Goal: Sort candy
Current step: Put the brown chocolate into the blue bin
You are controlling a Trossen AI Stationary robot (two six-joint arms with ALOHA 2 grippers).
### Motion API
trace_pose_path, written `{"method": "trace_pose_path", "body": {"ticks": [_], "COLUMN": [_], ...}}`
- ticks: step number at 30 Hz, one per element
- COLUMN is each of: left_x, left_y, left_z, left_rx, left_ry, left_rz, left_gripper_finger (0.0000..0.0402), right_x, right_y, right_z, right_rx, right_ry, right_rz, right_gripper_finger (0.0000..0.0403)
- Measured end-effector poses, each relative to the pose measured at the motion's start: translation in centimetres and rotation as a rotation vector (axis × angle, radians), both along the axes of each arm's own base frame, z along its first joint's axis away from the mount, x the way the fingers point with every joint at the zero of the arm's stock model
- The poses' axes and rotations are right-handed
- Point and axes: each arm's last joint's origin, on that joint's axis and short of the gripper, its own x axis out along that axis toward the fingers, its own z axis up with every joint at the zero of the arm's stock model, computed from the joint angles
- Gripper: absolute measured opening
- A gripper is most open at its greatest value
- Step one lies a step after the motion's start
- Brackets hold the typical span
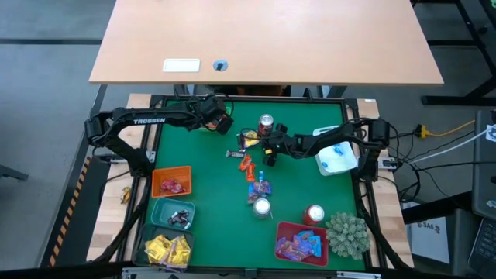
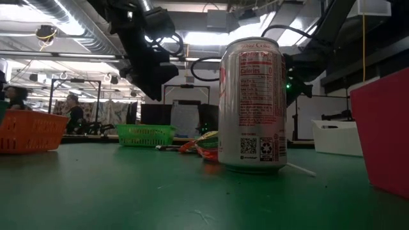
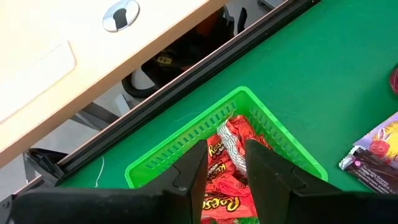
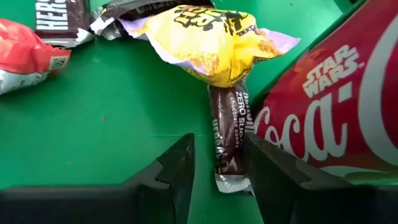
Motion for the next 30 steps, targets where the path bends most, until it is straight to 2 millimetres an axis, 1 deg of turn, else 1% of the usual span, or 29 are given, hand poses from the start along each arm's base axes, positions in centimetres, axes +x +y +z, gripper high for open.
{"method": "trace_pose_path", "body": {"ticks": [2,4,10,12,17,20,23,26,30], "left_x": [0.0,0.0,0.2,0.3,0.5,0.7,1.0,1.6,2.5], "left_y": [0.0,0.0,-0.3,-0.4,-0.7,-1.0,-1.6,-2.5,-3.9], "left_z": [0.0,0.0,-0.1,-0.2,-0.3,-0.3,-0.3,-0.2,0.1], "left_rx": [-0.002,-0.001,-0.060,-0.098,-0.195,-0.262,-0.327,-0.376,-0.386], "left_ry": [-0.002,-0.003,-0.025,-0.041,-0.085,-0.115,-0.146,-0.190,-0.230], "left_rz": [0.003,0.003,-0.052,-0.082,-0.155,-0.208,-0.276,-0.353,-0.434], "left_gripper_finger": [0.0098,0.0098,0.0098,0.0098,0.0098,0.0098,0.0098,0.0098,0.0098], "right_x": [0.0,-0.1,0.0,0.0,0.0,-0.1,-0.4,-0.4,-0.3], "right_y": [-0.2,-0.2,-0.2,-0.1,-0.1,-0.1,0.1,0.2,0.4], "right_z": [-0.1,-0.1,-0.1,-0.1,-0.1,0.2,0.8,1.9,3.5], "right_rx": [0.018,0.033,0.037,0.037,0.040,0.058,0.087,0.105,0.137], "right_ry": [-0.004,-0.007,-0.009,-0.008,-0.008,-0.013,-0.020,-0.056,-0.129], "right_rz": [-0.015,-0.008,-0.001,-0.001,0.001,0.019,0.048,0.076,0.119], "right_gripper_finger": [0.0132,0.0113,0.0028,0.0010,0.0022,0.0016,0.0005,0.0009,0.0004]}}
